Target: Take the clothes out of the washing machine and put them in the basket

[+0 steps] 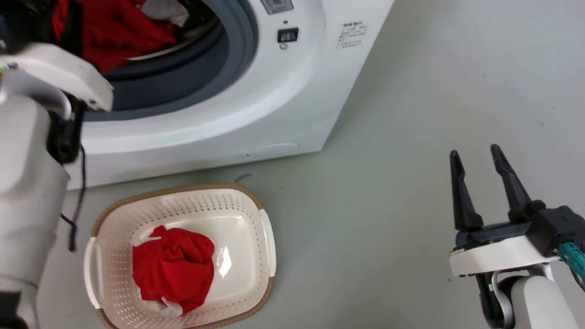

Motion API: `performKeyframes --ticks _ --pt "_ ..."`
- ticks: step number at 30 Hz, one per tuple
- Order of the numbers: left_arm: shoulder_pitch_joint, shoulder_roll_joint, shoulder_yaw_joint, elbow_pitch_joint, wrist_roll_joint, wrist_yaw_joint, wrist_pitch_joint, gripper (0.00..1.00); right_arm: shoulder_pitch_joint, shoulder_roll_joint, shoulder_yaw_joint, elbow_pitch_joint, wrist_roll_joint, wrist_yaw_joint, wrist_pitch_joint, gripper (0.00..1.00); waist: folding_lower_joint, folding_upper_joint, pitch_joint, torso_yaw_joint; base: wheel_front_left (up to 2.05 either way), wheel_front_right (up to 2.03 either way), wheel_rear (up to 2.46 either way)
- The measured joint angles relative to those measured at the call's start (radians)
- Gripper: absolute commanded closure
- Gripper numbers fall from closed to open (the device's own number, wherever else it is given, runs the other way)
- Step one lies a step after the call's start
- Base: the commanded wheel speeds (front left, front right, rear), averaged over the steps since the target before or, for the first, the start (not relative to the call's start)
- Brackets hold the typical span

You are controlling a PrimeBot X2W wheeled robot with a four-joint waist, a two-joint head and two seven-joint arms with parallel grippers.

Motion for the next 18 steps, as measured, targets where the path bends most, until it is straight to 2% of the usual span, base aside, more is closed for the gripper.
performKeyframes --ticks 4,9,12,18 --pt "0.157 -0.022 0.073 -0.164 0.036 0.031 0.000 1.00 0.013 -0.001 -0.013 0.010 0.002 0.000 0.000 0.00 0.0000 0.0000 -0.062 0.026 0.00 0.00 0.00" --pt "0.305 -0.035 0.136 -0.344 0.079 0.045 0.000 1.00 0.036 -0.001 -0.019 0.023 -0.006 0.000 0.000 0.00 -0.0001 -0.0001 -0.131 0.064 0.00 0.00 0.00" --pt "0.386 -0.045 0.150 -0.436 0.093 0.051 0.000 1.00 0.047 -0.001 -0.024 0.027 -0.006 0.000 0.000 0.00 -0.0001 0.0000 -0.168 0.088 0.00 0.00 0.00" --pt "0.545 -0.056 0.109 -0.581 0.092 0.045 -0.001 1.00 0.071 -0.001 -0.027 0.037 -0.013 0.000 0.000 0.00 -0.0001 0.0000 -0.232 0.127 0.00 0.00 0.00"
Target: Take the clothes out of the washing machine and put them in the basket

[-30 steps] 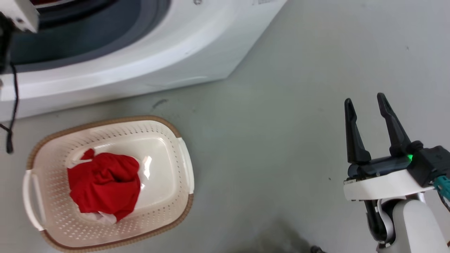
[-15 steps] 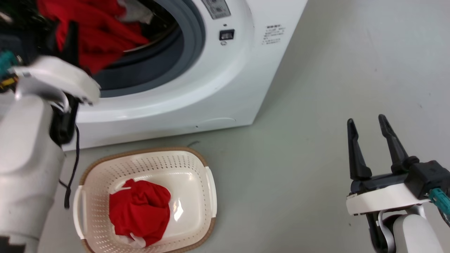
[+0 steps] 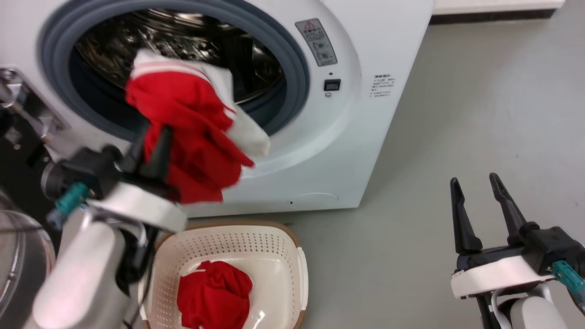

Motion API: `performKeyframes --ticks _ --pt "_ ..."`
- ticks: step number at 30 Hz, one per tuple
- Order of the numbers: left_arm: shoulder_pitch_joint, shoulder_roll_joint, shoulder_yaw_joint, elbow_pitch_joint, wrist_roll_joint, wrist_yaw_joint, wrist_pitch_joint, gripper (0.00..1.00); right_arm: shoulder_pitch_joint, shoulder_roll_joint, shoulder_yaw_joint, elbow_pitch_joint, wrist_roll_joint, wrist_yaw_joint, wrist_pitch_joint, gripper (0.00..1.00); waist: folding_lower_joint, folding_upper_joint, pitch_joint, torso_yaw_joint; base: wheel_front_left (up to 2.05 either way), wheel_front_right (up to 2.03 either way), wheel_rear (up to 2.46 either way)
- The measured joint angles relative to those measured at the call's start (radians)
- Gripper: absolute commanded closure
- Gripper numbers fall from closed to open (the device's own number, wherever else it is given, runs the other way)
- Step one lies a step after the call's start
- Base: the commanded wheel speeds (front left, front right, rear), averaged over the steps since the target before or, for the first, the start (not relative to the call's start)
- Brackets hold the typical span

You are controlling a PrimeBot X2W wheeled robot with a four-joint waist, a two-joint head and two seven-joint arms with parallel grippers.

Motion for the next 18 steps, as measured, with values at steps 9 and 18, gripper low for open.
performKeyframes --ticks 9,18 --pt "0.210 -0.028 -0.069 -0.097 -0.061 0.008 0.059 1.00 0.016 0.000 0.000 -0.001 -0.003 0.000 0.000 0.00 0.0000 0.0000 -0.025 0.034 0.00 0.00 0.00" --pt "0.200 -0.084 -0.163 0.101 -0.031 -0.046 0.049 1.00 -0.013 0.000 0.013 -0.021 -0.017 0.000 0.000 0.00 0.0002 -0.0001 0.061 0.025 0.00 0.00 0.00"
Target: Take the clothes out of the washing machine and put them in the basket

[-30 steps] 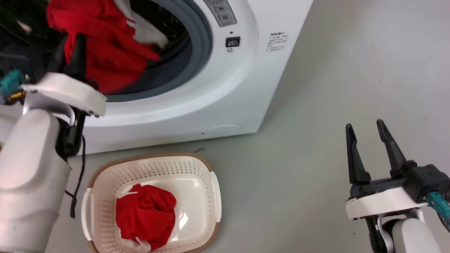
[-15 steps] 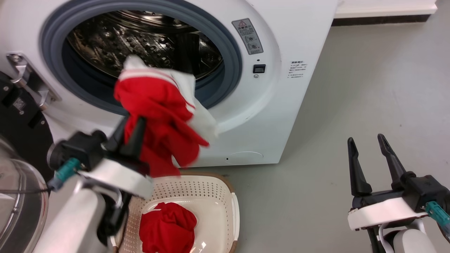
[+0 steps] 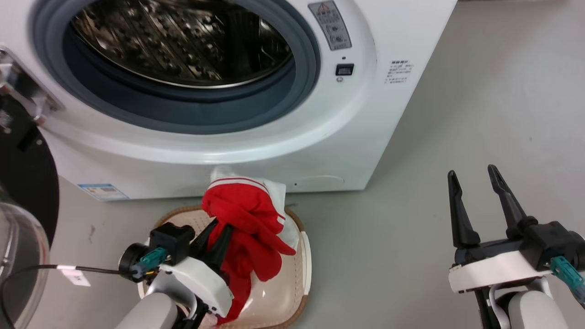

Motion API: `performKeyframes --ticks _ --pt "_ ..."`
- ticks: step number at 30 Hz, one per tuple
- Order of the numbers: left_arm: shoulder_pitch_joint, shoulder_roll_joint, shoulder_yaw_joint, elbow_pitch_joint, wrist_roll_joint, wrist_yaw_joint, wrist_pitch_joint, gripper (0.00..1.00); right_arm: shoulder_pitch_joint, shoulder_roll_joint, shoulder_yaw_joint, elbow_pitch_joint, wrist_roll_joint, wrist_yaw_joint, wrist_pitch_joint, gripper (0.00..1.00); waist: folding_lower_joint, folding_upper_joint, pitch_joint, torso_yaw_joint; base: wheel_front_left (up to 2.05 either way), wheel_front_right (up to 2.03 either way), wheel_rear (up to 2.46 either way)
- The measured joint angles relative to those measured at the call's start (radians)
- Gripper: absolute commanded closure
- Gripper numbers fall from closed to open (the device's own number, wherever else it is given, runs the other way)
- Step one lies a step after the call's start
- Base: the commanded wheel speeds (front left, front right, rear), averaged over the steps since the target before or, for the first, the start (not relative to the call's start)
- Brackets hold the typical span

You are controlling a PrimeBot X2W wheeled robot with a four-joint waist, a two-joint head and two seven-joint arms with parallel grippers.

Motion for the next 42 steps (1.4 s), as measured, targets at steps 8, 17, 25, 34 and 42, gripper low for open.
performKeyframes --ticks 8,17,25,34,42 --pt "-0.111 -0.061 -0.021 0.278 0.007 -0.032 -0.028 1.00 -0.056 -0.001 0.018 -0.018 0.010 0.000 0.000 0.00 0.0001 0.0000 0.130 -0.042 0.00 0.00 0.00" --pt "-0.259 -0.108 -0.027 0.548 0.026 -0.054 -0.045 1.00 -0.110 -0.001 0.035 -0.046 0.036 0.000 0.000 0.00 0.0003 0.0000 0.301 -0.108 0.00 0.00 0.00" --pt "-0.392 -0.085 -0.034 0.733 0.064 -0.062 -0.048 1.00 -0.147 0.000 0.040 -0.089 0.065 0.000 0.000 0.00 0.0003 0.0000 0.472 -0.161 0.00 0.00 0.00" --pt "-0.488 -0.066 -0.018 0.850 0.077 -0.058 -0.050 1.00 -0.158 -0.001 0.040 -0.117 0.087 0.000 0.000 0.00 0.0003 0.0000 0.601 -0.210 0.00 0.00 0.00" --pt "-0.537 -0.070 -0.014 0.919 0.077 -0.052 -0.050 1.00 -0.181 -0.001 0.038 -0.122 0.087 0.000 0.000 0.00 0.0003 0.0000 0.668 -0.228 0.00 0.00 0.00"
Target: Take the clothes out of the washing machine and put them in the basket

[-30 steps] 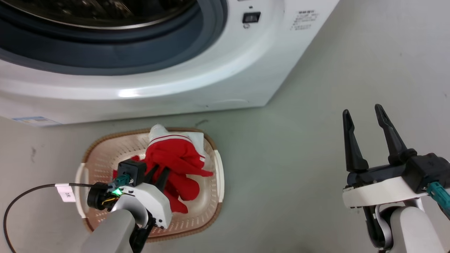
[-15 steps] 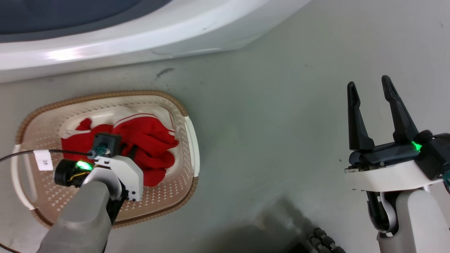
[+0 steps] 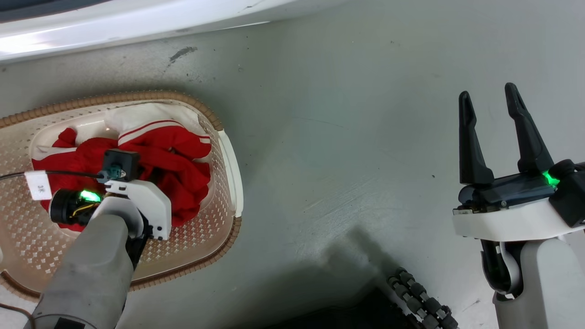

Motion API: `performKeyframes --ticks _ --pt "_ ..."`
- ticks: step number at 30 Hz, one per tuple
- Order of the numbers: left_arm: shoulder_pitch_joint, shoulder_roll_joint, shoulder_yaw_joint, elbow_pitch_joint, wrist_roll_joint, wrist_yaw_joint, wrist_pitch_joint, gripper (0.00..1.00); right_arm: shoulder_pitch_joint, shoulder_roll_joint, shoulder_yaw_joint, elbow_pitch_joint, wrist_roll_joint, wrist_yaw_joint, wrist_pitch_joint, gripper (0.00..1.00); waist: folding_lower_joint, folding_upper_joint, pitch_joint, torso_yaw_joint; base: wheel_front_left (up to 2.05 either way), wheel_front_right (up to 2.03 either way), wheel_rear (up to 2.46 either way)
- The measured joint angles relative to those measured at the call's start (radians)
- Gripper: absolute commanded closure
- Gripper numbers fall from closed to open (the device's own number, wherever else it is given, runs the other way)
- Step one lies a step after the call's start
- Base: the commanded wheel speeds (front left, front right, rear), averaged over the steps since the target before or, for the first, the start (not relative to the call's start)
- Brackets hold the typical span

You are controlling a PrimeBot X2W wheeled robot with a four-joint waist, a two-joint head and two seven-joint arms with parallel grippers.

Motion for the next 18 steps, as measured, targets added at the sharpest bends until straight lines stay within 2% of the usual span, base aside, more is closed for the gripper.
performKeyframes --ticks 1,2,10,18 --pt "0.000 0.000 0.001 -0.003 0.004 0.015 0.000 0.05 0.000 0.000 -0.003 0.001 0.000 0.000 0.000 0.00 0.0000 0.0000 0.002 0.000 0.00 0.00 0.00" --pt "-0.003 -0.001 0.001 -0.006 0.010 0.023 0.000 0.00 0.000 0.000 -0.003 0.004 -0.001 0.000 0.000 0.00 0.0000 0.0000 0.001 0.001 0.00 0.00 0.00" --pt "0.026 -0.016 0.026 -0.038 0.005 0.020 0.000 0.00 -0.001 0.000 -0.007 0.034 -0.024 0.000 0.000 0.00 -0.0001 0.0000 -0.061 0.018 0.00 0.00 0.00" --pt "0.109 -0.021 0.066 -0.153 0.036 0.033 0.000 0.00 0.001 0.001 -0.031 0.074 -0.081 0.000 0.000 0.00 -0.0002 0.0000 -0.204 0.054 0.00 0.00 0.00"
